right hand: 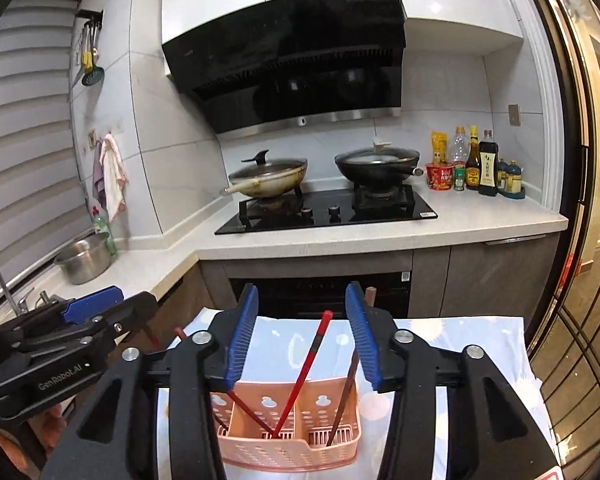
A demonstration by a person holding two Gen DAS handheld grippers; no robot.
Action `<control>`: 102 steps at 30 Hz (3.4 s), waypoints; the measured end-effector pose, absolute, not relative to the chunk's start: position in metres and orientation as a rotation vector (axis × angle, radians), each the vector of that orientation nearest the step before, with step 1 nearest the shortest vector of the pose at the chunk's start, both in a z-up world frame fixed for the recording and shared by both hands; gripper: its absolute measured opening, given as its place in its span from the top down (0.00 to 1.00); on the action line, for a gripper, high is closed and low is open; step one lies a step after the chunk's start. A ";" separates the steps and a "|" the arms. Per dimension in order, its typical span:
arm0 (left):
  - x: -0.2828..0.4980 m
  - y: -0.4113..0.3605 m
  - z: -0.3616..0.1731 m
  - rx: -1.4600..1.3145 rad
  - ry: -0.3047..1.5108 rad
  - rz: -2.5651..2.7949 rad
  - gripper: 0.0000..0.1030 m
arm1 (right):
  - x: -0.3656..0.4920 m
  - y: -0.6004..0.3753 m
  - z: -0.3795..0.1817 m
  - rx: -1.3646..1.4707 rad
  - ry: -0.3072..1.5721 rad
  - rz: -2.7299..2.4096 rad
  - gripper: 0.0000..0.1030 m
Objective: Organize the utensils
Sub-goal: 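Carry both chopsticks up and release them into the pink holder, then move both open tools back down to the remaining utensils, then grasp a dark red chopstick with the right tool while the left tool grasps a green chopstick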
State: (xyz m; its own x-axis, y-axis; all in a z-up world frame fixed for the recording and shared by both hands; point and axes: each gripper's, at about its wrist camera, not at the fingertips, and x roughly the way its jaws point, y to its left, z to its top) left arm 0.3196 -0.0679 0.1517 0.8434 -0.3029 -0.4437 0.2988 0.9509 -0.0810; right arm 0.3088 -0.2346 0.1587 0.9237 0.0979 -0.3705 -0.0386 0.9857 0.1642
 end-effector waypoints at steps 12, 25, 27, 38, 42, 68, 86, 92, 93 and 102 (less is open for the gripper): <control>0.245 -0.054 0.144 0.032 0.449 -0.323 0.39 | 0.203 -0.232 0.151 0.135 0.379 0.075 0.47; 0.158 -0.037 0.087 0.040 0.544 -0.339 0.36 | 0.094 -0.221 0.080 0.132 0.539 0.068 0.47; 0.146 -0.036 0.075 0.042 0.567 -0.334 0.35 | 0.080 -0.218 0.068 0.126 0.561 0.067 0.47; 0.094 -0.026 0.001 0.038 0.741 -0.340 0.35 | 0.012 -0.204 0.004 0.092 0.681 0.023 0.49; 0.079 -0.029 -0.026 0.051 0.809 -0.345 0.35 | 0.003 -0.200 -0.018 0.108 0.728 0.029 0.51; 0.053 -0.056 -0.070 0.075 0.930 -0.416 0.35 | 0.003 -0.192 -0.071 0.112 0.841 0.056 0.91; 0.062 -0.069 -0.079 0.139 0.915 -0.388 0.34 | 0.004 -0.196 -0.072 0.119 0.848 0.058 0.91; 0.062 -0.067 -0.078 0.142 0.917 -0.380 0.34 | 0.004 -0.196 -0.072 0.118 0.848 0.058 0.91; 0.061 -0.068 -0.078 0.144 0.916 -0.380 0.34 | 0.004 -0.196 -0.072 0.118 0.849 0.058 0.91; 0.055 -0.074 -0.079 0.169 0.897 -0.404 0.58 | 0.004 -0.196 -0.072 0.118 0.848 0.058 0.91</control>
State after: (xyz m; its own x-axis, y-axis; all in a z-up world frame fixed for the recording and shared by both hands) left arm 0.0551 -0.0735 -0.0792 0.5553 -0.2702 -0.7866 0.4097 0.9119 -0.0240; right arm 0.0038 -0.1959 -0.0716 0.6601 0.0981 -0.7447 -0.0042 0.9919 0.1270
